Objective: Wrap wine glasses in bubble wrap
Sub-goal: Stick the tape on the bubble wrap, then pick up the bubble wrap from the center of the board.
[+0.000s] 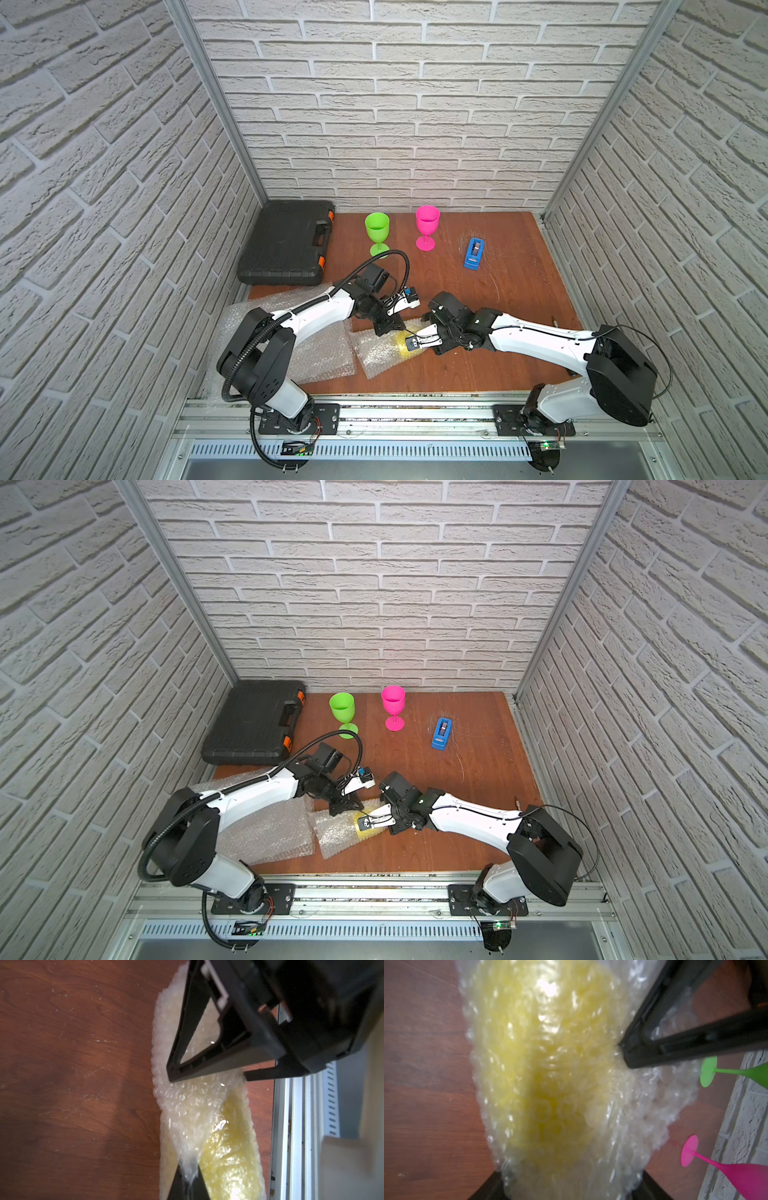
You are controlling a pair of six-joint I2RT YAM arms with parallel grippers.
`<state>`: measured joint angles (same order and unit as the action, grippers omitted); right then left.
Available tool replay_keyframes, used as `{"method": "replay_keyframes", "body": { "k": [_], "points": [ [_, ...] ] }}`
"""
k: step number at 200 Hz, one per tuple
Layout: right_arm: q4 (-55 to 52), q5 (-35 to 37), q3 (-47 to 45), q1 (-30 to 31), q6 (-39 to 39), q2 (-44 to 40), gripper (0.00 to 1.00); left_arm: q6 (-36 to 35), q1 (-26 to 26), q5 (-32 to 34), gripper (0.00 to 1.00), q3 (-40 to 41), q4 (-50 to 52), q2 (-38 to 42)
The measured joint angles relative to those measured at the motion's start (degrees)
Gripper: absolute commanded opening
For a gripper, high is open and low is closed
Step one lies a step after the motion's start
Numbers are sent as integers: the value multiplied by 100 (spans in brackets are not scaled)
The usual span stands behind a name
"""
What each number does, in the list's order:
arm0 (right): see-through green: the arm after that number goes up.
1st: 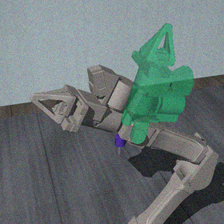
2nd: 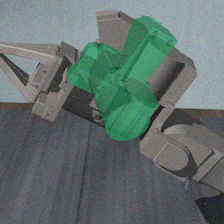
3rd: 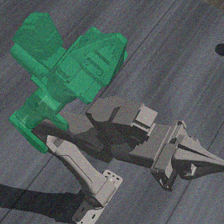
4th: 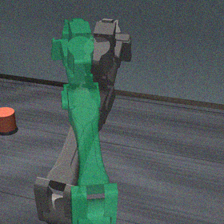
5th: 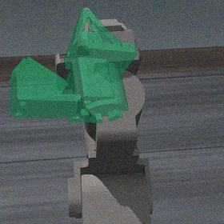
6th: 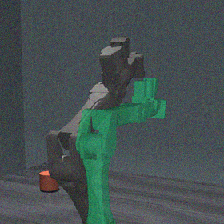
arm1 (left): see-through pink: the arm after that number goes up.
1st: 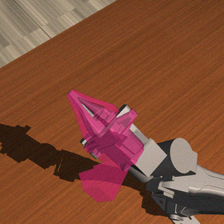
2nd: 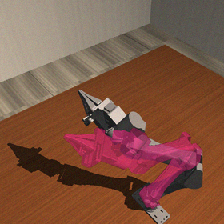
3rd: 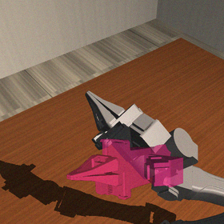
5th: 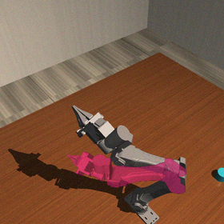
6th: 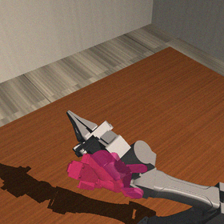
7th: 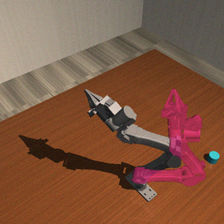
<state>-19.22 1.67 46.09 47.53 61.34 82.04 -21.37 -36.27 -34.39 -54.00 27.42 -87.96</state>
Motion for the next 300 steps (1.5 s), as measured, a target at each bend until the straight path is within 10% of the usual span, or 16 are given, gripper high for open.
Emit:
{"method": "replay_keyframes", "body": {
  "k": [49, 179, 216, 300],
  "points": [
    [-142, 0, 101, 2, -94, -2, 3, 114, 31, 210, 23, 2, -59, 188],
    [1156, -975, -470, -1226, -2389, -1207, 3, 1495, 811, 1735, 97, -219, 214, 3797],
    [1589, -1360, -658, -1316, -2695, -1429, 3, 2385, 1290, 1799, 98, -472, 599, 3969],
    [1633, -1998, -675, -1327, -2776, -1552, 3, 3370, 2400, -743, 98, -179, 544, 3001]
  ]
}}
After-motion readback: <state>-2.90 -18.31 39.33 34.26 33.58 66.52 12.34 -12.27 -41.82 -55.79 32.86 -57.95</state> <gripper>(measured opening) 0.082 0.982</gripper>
